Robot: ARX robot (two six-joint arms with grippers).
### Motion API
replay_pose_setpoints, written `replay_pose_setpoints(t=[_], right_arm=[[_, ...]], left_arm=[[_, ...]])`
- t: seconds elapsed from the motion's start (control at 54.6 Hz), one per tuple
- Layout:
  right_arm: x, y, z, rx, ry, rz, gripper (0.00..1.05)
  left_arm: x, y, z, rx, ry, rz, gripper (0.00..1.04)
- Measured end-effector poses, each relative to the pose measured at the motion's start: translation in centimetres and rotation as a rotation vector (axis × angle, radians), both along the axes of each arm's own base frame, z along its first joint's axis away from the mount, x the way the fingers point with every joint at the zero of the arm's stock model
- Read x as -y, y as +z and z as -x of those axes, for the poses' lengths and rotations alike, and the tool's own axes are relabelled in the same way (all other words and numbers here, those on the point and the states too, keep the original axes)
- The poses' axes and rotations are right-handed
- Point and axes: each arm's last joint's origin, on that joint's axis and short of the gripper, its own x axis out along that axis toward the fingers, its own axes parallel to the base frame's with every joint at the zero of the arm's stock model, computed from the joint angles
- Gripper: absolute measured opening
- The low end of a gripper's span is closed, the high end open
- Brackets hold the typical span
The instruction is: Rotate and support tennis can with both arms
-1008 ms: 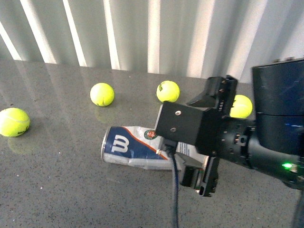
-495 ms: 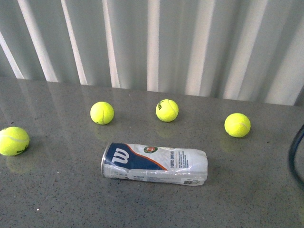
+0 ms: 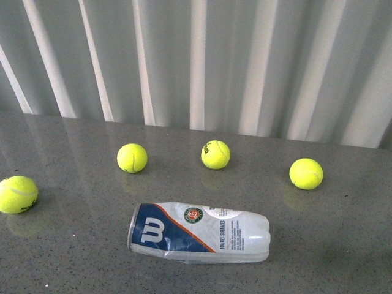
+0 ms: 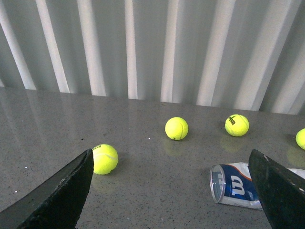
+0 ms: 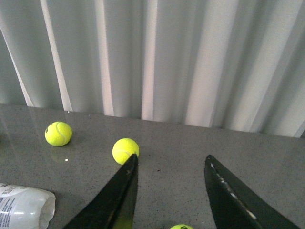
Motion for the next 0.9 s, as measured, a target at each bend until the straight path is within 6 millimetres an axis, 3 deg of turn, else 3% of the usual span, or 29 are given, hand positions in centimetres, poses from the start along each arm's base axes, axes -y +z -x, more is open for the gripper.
replay_pose_setpoints(t=[0.055,0.165,0.385,0.898], right_arm=[[-0.3,-0.4,0.4,-0.007,0.003,-0.013,0.21],[-0.7,-0.4,0.8,0.003,0.005,-0.016,0.03],[-1.9,-1.2,1.4,0.01,0.016,-0.02,0.03],[-1.9,-1.1,2.6,0.017,0.011,-0.021,0.03]], left_arm=[[0.0,0.0,0.0,0.0,0.0,0.0,0.98],[0.0,0.0,0.0,0.0,0.0,0.0,0.98],[0.0,0.0,0.0,0.0,-0.002,0.0,0.98],[0.0,0.0,0.0,0.0,-0.001,0.0,0.98]])
